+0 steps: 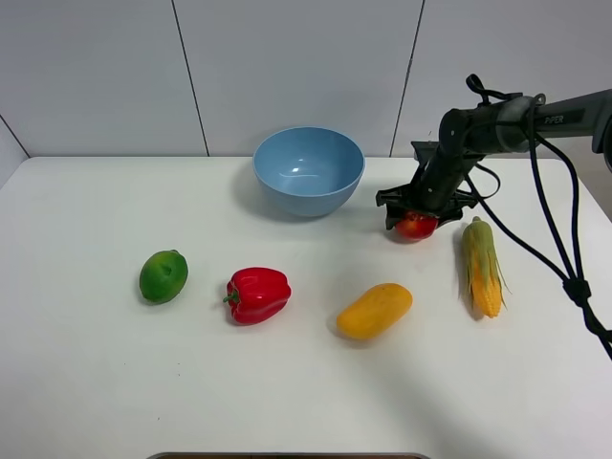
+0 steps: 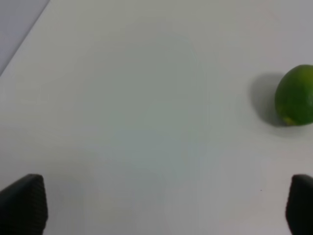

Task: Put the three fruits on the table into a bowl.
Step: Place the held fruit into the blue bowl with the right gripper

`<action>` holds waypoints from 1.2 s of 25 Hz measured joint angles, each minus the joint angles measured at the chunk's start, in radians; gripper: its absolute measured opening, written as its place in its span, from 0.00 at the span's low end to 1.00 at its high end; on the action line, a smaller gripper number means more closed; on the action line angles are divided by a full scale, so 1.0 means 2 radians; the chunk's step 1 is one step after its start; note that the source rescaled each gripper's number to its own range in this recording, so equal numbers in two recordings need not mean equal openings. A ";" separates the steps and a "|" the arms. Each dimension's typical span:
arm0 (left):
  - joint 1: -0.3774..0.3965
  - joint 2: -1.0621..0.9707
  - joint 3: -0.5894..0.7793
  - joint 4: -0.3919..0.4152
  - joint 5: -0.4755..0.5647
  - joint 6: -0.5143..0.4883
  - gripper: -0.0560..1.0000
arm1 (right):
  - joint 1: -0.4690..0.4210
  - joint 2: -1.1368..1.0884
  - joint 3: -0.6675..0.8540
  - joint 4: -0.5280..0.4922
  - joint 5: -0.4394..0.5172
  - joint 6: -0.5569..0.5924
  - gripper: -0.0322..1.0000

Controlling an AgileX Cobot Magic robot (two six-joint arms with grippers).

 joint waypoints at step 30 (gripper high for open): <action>0.000 0.000 0.000 0.000 0.000 0.000 1.00 | 0.083 -0.240 -0.002 -0.054 0.013 0.000 0.31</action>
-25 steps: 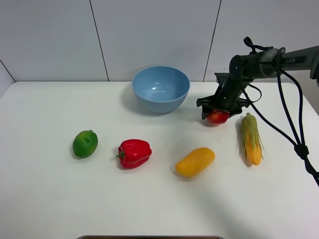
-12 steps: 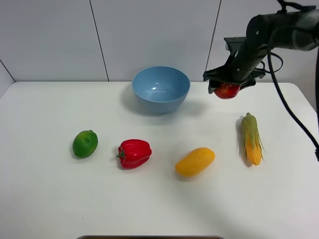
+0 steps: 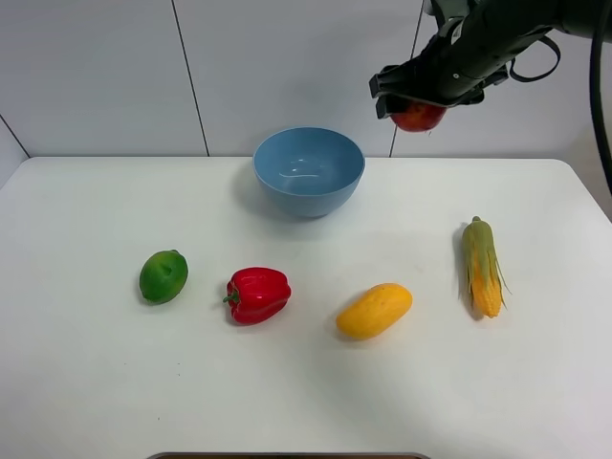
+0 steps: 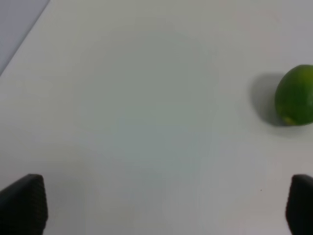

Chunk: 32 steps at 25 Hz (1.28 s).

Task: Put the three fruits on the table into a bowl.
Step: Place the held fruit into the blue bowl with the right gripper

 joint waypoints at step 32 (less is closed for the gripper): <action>0.000 0.000 0.000 0.000 0.000 0.000 1.00 | 0.063 0.267 -0.200 0.006 -0.109 -0.004 0.31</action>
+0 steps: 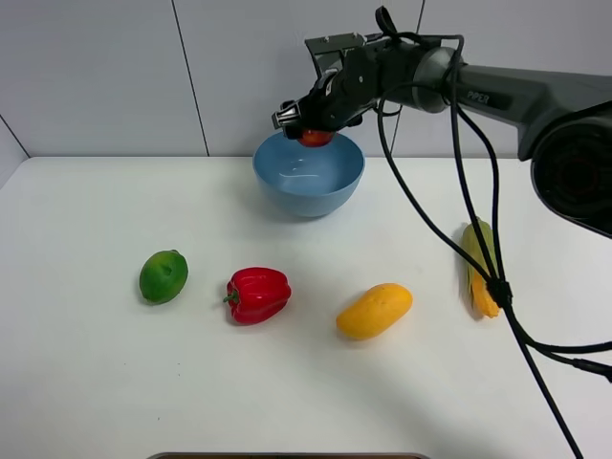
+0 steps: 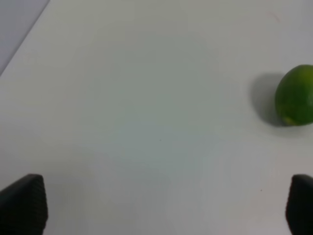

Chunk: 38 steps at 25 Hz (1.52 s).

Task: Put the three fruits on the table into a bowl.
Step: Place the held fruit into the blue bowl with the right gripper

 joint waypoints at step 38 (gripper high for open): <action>0.000 0.000 0.000 0.000 0.000 0.000 1.00 | 0.002 0.082 0.000 -0.006 -0.070 -0.001 0.41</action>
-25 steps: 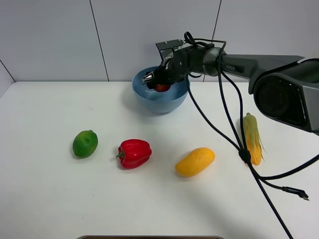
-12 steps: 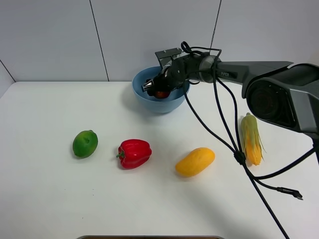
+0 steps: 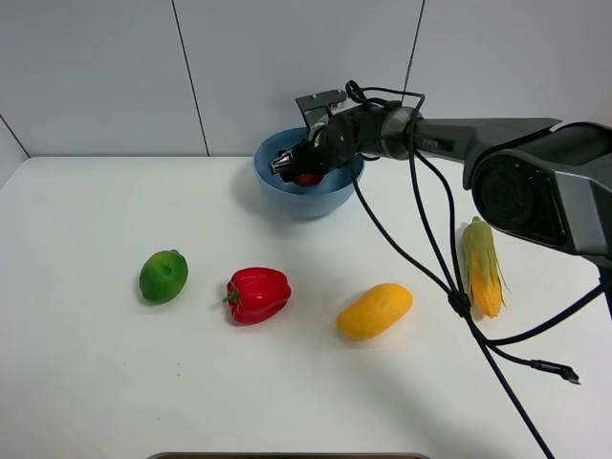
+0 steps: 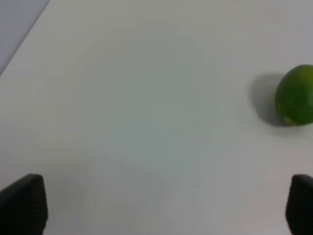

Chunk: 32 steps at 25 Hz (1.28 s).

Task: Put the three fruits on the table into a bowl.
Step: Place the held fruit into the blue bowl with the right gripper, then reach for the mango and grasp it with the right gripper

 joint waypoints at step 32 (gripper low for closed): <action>0.000 0.000 0.000 0.000 0.000 0.000 1.00 | 0.021 -0.143 -0.001 -0.053 0.106 -0.001 0.92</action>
